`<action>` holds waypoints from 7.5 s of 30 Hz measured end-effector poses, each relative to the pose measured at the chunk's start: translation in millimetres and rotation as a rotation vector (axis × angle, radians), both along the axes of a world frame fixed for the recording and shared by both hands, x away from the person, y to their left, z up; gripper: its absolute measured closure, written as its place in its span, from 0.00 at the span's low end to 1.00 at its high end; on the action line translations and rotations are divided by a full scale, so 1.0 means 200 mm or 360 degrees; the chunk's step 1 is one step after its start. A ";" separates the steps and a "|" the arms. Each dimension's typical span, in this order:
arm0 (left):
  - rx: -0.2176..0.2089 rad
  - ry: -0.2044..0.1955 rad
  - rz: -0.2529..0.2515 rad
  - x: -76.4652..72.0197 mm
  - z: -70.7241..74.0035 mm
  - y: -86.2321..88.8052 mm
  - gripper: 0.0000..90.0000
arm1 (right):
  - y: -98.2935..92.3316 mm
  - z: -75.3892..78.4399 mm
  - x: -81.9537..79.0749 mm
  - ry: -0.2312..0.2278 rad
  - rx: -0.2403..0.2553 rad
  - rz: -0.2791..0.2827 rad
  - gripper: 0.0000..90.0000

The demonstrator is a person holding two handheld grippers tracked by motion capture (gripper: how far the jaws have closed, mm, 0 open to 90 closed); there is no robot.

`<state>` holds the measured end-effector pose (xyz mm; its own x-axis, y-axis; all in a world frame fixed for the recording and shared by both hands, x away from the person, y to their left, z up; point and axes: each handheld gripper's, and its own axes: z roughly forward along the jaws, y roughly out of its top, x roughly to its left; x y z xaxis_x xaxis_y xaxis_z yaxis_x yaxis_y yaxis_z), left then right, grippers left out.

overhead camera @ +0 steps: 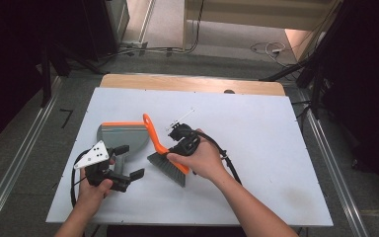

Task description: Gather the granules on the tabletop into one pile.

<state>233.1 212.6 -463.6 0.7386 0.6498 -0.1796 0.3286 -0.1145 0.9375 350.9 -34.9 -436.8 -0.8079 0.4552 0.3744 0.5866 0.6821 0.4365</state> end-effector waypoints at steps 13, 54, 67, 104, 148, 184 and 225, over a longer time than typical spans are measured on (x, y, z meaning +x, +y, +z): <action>0.0003 0.0004 -0.0012 0.00 0.00 -0.01 0.00 | -0.26 -0.11 0.20 0.0071 -0.0010 -0.0352 0.76; 0.0012 0.0010 -0.0017 0.01 -0.01 -0.03 0.00 | -0.39 0.00 0.31 0.0160 0.0151 -0.0503 0.76; 0.0008 0.0005 -0.0007 0.00 -0.01 -0.01 0.00 | -0.27 -0.13 0.38 0.0207 -0.0035 -0.0731 0.76; 0.0016 0.0006 0.0000 0.00 -0.01 -0.03 0.00 | -0.81 -0.15 0.39 0.0201 -0.0025 -0.1077 0.74; 0.0024 0.0022 0.0005 0.01 -0.02 -0.04 0.00 | -0.71 0.01 -0.11 -0.0530 -0.0453 0.0440 0.76; 0.0023 0.0014 0.0007 0.01 -0.01 -0.04 0.00 | -0.73 -0.03 0.24 -0.0635 -0.0285 0.0438 0.75; 0.0025 0.0020 0.0006 0.02 -0.02 -0.03 0.00 | -0.71 -0.04 0.48 -0.0683 -0.0181 0.0390 0.75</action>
